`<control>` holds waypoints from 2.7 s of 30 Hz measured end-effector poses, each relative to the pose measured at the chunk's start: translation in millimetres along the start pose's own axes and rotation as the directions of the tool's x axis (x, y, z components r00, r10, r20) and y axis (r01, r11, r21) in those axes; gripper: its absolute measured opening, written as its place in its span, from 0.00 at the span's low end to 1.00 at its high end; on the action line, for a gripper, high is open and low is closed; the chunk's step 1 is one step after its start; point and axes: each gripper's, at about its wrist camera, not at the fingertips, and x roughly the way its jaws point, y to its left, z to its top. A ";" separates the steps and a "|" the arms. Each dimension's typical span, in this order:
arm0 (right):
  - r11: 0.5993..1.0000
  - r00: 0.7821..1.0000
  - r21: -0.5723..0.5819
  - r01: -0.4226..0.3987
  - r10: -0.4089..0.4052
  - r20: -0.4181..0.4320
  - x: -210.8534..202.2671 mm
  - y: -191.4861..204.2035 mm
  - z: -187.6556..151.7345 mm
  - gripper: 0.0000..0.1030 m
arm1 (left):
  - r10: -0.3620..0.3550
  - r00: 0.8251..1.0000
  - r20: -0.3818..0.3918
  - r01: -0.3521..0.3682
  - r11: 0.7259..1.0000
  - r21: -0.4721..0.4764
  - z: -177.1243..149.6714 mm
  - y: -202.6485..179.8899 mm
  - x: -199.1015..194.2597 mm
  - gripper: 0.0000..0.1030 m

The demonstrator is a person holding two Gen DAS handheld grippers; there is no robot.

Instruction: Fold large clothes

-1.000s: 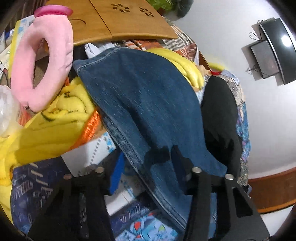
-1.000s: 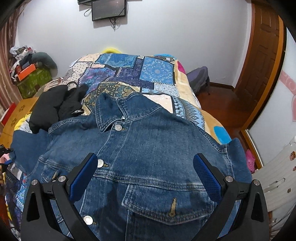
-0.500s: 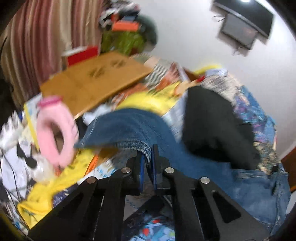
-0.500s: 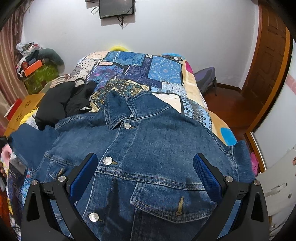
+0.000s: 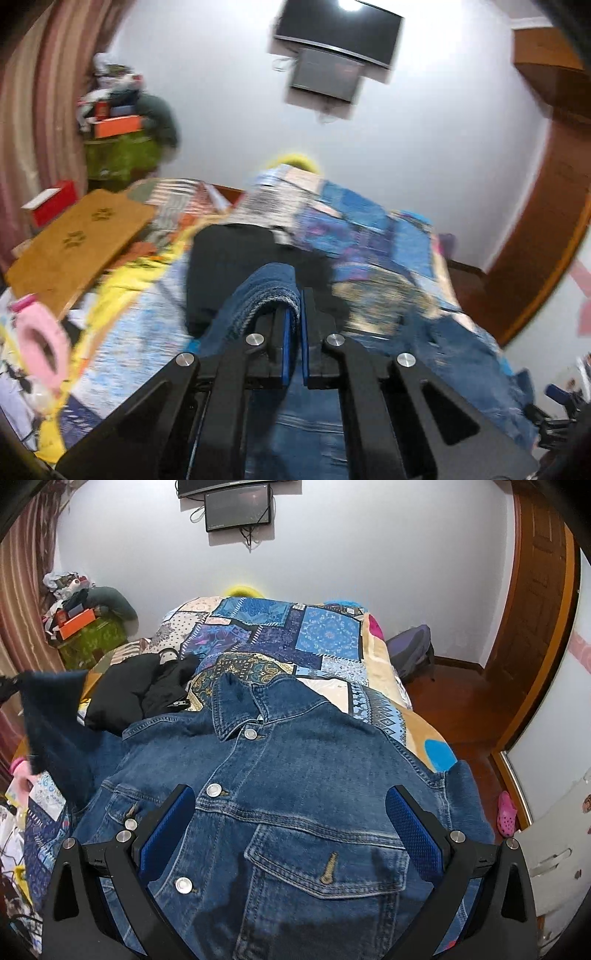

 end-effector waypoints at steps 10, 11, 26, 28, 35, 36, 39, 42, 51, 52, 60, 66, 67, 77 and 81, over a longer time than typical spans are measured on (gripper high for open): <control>1.000 1.000 0.017 -0.008 0.008 -0.013 -4.4 -21.3 -15.1 0.99 | -0.150 0.963 -0.225 0.186 0.971 0.149 -62.5 -114.9 39.8 0.03; 1.000 1.000 0.018 -0.007 0.007 -0.015 -4.3 -23.1 -16.2 0.99 | -0.151 0.953 -0.263 0.198 0.967 0.161 -73.1 -122.9 46.1 0.03; 0.999 0.997 0.039 -0.012 0.015 -0.071 1.2 -33.7 -30.6 0.99 | -0.105 0.843 -0.527 0.273 0.929 0.251 -171.6 -153.7 54.8 0.45; 1.000 0.998 0.022 -0.010 0.012 -0.069 0.7 -30.1 -28.5 0.99 | -0.087 0.861 -0.501 0.252 0.929 0.272 -168.9 -151.2 48.1 0.47; 0.998 0.999 -0.058 -0.034 0.032 -0.037 0.2 -4.4 -7.7 0.99 | -0.050 0.946 -0.322 0.146 0.948 0.282 -121.1 -108.2 11.5 0.63; 0.996 0.999 -0.076 -0.043 0.041 -0.028 0.6 3.8 -1.7 0.99 | -0.038 0.953 -0.300 0.127 0.951 0.281 -115.9 -101.6 8.0 0.64; 0.991 0.998 -0.122 -0.056 0.056 0.000 1.4 25.0 10.7 0.99 | 0.019 0.972 -0.233 0.045 0.963 0.267 -95.4 -68.3 -4.4 0.67; 0.979 0.997 -0.188 -0.077 0.081 0.011 5.8 51.6 20.6 0.99 | 0.076 0.978 -0.194 -0.027 0.969 0.245 -81.6 -35.1 -12.1 0.67; 0.881 0.979 -0.426 -0.205 0.174 -0.111 42.2 137.1 21.8 0.99 | 0.225 0.959 -0.173 -0.195 0.965 0.174 -80.4 48.4 -21.3 0.70; 0.862 0.974 -0.455 -0.225 0.184 -0.133 47.4 147.7 18.5 0.99 | 0.231 0.956 -0.179 -0.202 0.965 0.165 -82.7 54.1 -21.2 0.70; 0.728 0.944 -0.613 -0.305 0.149 -0.293 90.0 208.3 -7.0 0.97 | 0.241 0.940 -0.243 -0.225 0.970 0.091 -105.5 86.2 -13.7 0.70; 0.669 0.906 -0.653 -0.354 0.074 -0.416 127.6 228.5 -22.7 0.77 | 0.236 0.929 -0.284 -0.226 0.972 0.070 -119.0 93.3 -6.7 0.70; 0.665 0.902 -0.655 -0.358 0.065 -0.427 132.0 229.9 -25.5 0.73 | 0.235 0.928 -0.288 -0.225 0.972 0.068 -120.5 93.6 -5.7 0.70; 0.679 0.902 -0.620 -0.393 0.152 -0.405 125.7 230.7 -23.4 0.22 | 0.205 0.923 -0.327 -0.198 0.979 0.053 -127.0 85.6 7.9 0.70; 0.736 0.918 -0.560 -0.380 0.224 -0.328 101.6 212.0 -4.3 0.18 | 0.194 0.926 -0.325 -0.183 0.981 0.064 -127.1 76.3 9.6 0.70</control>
